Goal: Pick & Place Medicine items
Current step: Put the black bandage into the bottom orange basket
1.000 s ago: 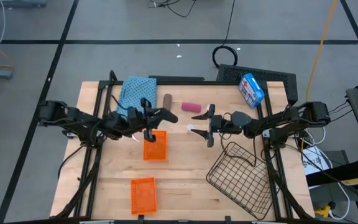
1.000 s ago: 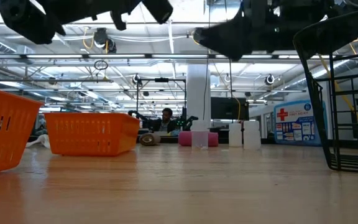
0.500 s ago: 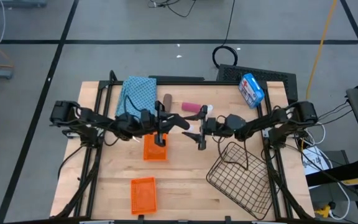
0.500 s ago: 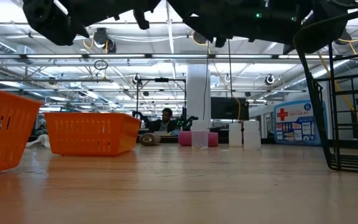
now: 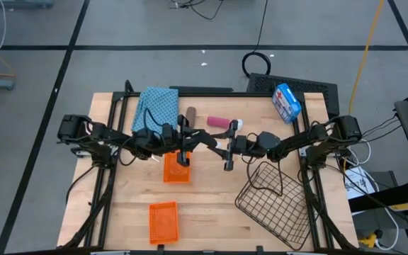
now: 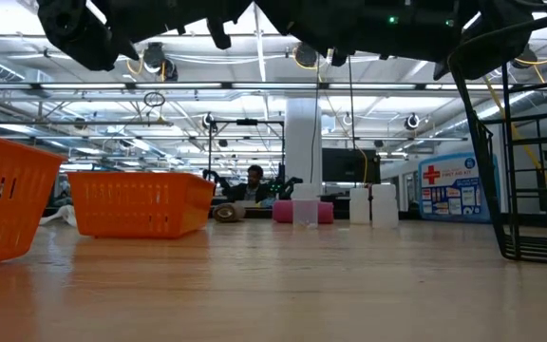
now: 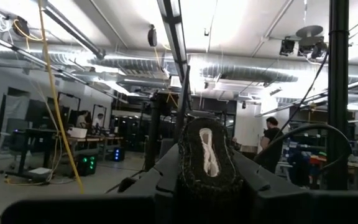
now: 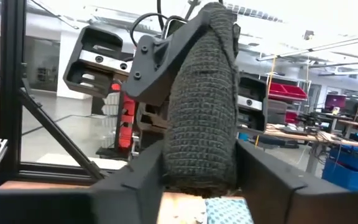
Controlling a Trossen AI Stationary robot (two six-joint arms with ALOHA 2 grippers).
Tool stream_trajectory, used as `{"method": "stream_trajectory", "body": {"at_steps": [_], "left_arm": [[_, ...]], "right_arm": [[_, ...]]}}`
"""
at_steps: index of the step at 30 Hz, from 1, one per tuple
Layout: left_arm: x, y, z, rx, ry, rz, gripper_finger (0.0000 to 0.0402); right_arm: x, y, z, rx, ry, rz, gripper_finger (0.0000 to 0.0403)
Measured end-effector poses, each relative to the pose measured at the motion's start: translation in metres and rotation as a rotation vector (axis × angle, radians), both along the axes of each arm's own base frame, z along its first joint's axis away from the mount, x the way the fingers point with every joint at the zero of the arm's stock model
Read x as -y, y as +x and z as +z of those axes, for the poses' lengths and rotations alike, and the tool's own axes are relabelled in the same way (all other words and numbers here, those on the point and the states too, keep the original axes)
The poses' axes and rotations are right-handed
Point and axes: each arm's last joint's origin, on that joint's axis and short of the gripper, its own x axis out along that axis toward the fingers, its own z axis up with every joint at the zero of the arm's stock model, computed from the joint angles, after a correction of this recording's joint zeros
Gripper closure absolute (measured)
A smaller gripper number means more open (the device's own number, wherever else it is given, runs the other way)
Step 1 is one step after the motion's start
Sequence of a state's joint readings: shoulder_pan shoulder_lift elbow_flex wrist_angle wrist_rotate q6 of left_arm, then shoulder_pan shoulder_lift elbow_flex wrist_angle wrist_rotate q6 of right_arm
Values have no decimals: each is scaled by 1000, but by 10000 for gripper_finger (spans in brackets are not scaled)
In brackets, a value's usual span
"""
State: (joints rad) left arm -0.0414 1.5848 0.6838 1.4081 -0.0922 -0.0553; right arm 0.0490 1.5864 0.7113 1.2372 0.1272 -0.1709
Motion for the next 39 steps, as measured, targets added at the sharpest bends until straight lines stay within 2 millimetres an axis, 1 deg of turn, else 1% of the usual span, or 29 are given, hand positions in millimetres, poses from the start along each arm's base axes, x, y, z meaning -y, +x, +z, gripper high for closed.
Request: {"method": "stream_trajectory", "body": {"at_steps": [4, 7, 8, 11, 13, 18, 21, 24, 27, 29, 31, 34, 36, 39], "left_arm": [[0, 0, -1, -8, -13, -6, 327], [0, 1, -1, -32, -67, -21, 307], [0, 0, 0, -52, -76, -25, 297], [-2, -5, 4, -151, -71, -13, 268], [-3, -8, 9, -246, -80, 42, 248], [-8, -17, 44, -497, -89, 186, 202], [-8, -15, 65, -693, -85, 212, 177], [-7, -9, 88, -850, -90, 220, 159], [-6, 2, 96, -1033, -69, 217, 145], [-4, 13, 97, -1134, -54, 143, 137], [0, 23, 97, -1210, -20, 17, 131], [6, 40, 84, -1323, 53, -124, 126], [8, 51, 72, -1394, 92, -142, 126], [7, 64, 60, -1448, 111, -146, 128]], "right_arm": [[-4, 0, -1, -9, -4, 5, 313], [-4, -2, 0, -62, -5, 5, 359], [-4, -3, 1, -86, -4, 7, 364], [-3, -11, 6, -185, 15, 14, 364], [-2, -17, 8, -262, 33, 17, 364], [-1, -39, 11, -457, 101, 18, 363], [0, -47, 8, -542, 150, 14, 358], [0, -49, 4, -592, 176, 61, 359], [0, -43, 4, -608, 196, 102, 363], [0, -37, 3, -620, 192, 97, 362], [-1, -30, 1, -642, 188, 95, 362], [-1, -20, -3, -684, 180, 92, 361], [-1, -16, -6, -702, 168, 93, 361], [-3, -8, -7, -710, 167, 128, 361]]}}
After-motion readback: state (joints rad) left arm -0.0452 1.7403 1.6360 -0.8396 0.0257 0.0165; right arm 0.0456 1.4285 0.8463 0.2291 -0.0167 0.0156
